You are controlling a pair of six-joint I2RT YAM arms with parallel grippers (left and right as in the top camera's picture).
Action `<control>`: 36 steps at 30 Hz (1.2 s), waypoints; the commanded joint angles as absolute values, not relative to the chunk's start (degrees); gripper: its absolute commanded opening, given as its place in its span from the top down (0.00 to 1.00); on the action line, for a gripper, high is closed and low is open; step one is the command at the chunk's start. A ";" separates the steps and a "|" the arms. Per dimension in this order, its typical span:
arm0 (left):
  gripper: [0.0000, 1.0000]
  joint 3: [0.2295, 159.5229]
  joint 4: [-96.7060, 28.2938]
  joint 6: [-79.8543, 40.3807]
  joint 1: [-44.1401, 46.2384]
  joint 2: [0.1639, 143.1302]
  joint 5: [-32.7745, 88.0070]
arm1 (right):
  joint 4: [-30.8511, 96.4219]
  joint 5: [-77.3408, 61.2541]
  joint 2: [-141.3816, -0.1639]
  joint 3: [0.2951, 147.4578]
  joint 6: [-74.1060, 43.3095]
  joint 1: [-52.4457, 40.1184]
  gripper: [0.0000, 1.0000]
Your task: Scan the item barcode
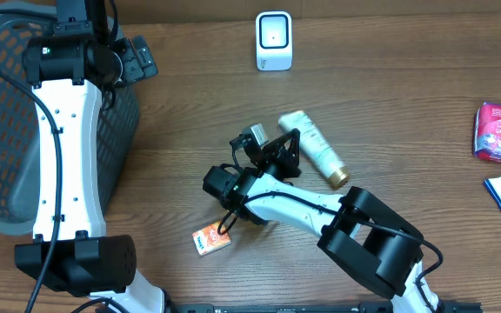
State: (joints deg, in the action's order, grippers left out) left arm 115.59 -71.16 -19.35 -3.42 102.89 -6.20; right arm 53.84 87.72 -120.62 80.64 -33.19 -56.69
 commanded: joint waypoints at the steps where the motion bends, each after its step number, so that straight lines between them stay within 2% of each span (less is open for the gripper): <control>1: 0.00 115.55 -71.37 -19.31 -3.36 103.55 -5.93 | 53.54 90.08 -120.01 86.30 -31.20 -55.31 0.96; 4: 0.00 115.55 -71.37 -19.31 -3.36 103.55 -5.93 | 53.41 90.08 -120.01 90.35 -30.96 -54.65 0.96; 5: 0.00 115.55 -71.35 -19.31 -3.36 103.55 -5.96 | 53.41 90.08 -120.01 91.42 -30.98 -54.68 0.81; 6: 0.00 115.55 -71.35 -19.31 -3.36 103.55 -5.96 | 53.28 89.80 -120.01 92.12 -31.05 -54.68 0.55; 7: 0.00 115.55 -71.35 -19.31 -3.36 103.55 -5.93 | 52.62 88.31 -120.01 92.42 -30.98 -54.68 0.20; 8: 0.00 115.55 -71.35 -19.31 -3.36 103.55 -5.96 | 52.73 84.73 -120.01 92.62 -30.79 -54.70 0.00; 11: 0.00 115.55 -71.35 -19.31 -3.36 103.55 -5.96 | 56.93 67.90 -120.01 92.71 -29.17 -54.72 0.00; 15: 0.00 115.55 -71.35 -19.31 -3.36 103.55 -5.96 | 64.01 49.04 -120.01 92.71 -35.11 -53.93 0.00; 18: 0.00 115.55 -71.35 -19.31 -3.31 103.55 -5.93 | 69.23 45.23 -120.01 92.64 -33.89 -53.17 0.00; 21: 0.00 115.55 -71.37 -19.31 -3.31 103.55 -5.96 | 72.51 40.69 -120.01 92.62 -24.29 -51.51 0.00; 25: 0.00 115.55 -71.35 -19.31 -3.31 103.55 -5.93 | 72.84 27.40 -120.01 92.62 -13.21 -47.44 0.00; 33: 0.00 115.55 -71.37 -19.31 -3.31 103.55 -5.93 | 75.05 14.37 -119.48 92.62 -12.97 -34.57 0.00; 36: 0.00 115.55 -71.37 -19.31 -3.31 103.55 -5.93 | 75.79 9.43 -118.93 92.62 -9.26 -30.41 0.00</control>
